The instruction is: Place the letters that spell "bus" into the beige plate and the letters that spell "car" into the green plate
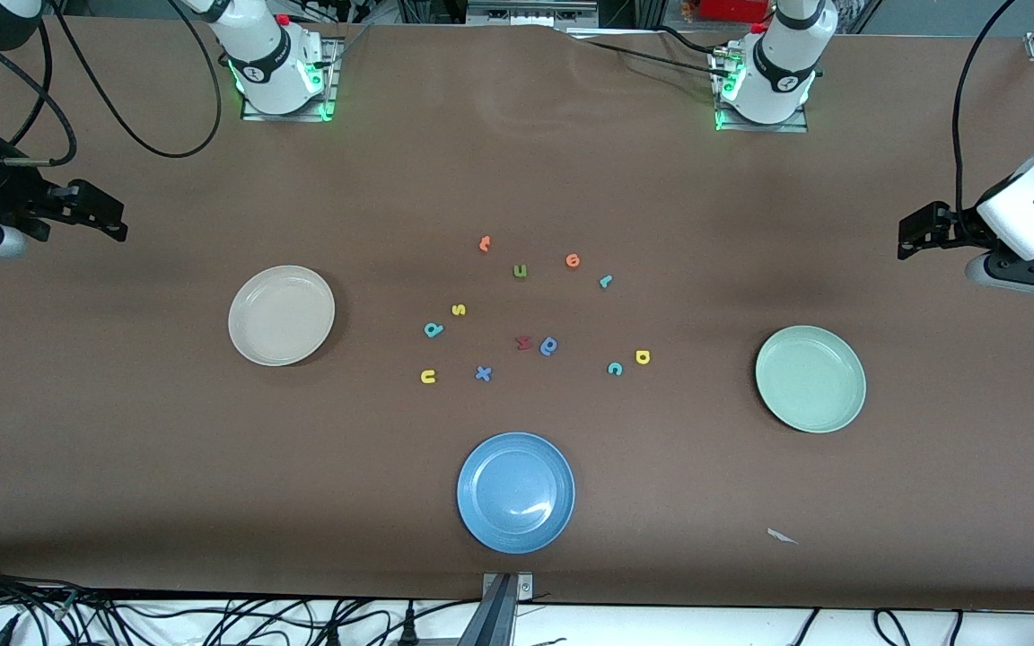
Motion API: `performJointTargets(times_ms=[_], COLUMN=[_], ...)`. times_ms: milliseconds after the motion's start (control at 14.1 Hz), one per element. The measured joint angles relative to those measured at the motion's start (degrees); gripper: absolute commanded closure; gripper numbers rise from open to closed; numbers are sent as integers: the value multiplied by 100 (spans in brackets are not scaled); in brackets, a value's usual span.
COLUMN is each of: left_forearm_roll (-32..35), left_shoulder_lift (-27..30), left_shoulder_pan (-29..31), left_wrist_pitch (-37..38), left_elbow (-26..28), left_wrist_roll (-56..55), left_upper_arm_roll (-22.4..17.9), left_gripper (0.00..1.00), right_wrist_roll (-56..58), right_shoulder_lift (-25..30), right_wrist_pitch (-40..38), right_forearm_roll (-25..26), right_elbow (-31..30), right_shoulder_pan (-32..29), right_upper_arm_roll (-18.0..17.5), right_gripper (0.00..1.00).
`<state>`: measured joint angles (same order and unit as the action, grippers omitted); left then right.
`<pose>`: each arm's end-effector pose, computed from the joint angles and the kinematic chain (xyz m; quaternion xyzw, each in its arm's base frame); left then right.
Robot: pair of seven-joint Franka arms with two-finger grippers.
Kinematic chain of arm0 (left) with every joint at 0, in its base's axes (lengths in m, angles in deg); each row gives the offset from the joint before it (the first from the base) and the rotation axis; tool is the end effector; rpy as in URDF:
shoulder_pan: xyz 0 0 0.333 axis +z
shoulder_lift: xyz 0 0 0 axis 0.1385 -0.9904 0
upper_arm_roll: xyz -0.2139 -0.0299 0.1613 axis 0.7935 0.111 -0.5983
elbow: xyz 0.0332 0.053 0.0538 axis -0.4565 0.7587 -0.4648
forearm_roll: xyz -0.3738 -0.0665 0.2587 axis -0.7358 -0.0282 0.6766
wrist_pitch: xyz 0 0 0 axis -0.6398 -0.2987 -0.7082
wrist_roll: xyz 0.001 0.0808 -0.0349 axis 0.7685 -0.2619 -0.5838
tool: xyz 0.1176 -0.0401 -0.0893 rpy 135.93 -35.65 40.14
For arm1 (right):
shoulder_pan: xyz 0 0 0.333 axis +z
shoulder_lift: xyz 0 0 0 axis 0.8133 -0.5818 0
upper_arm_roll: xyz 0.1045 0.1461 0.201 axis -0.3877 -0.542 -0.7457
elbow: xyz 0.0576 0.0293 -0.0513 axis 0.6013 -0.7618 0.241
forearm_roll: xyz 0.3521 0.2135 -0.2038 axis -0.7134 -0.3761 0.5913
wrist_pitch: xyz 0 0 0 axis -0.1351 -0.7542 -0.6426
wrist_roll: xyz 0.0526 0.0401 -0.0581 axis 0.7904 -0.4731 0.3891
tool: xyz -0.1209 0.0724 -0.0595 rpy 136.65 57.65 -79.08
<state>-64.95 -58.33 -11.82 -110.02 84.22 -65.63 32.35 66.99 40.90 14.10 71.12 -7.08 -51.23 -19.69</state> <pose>0.6410 -0.0046 0.4651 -0.9950 0.0908 0.0380 0.0153 0.6309 0.0164 0.4845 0.9999 0.0089 -0.0048 0.0081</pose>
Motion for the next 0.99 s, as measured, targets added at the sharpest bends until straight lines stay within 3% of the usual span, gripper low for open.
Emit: performJointTargets(times_ms=[991], left_forearm_roll=[0], left_shoulder_lift=[0], left_shoulder_pan=[0], left_wrist_pitch=[0], left_elbow=[0], left_wrist_roll=[0], left_upper_arm_roll=[0], left_gripper=[0], right_wrist_roll=[-86], right_shoulder_lift=[0], right_wrist_pitch=[12], right_forearm_roll=[0], right_elbow=[0], right_shoulder_pan=[0], right_upper_arm_roll=[5], right_gripper=[0])
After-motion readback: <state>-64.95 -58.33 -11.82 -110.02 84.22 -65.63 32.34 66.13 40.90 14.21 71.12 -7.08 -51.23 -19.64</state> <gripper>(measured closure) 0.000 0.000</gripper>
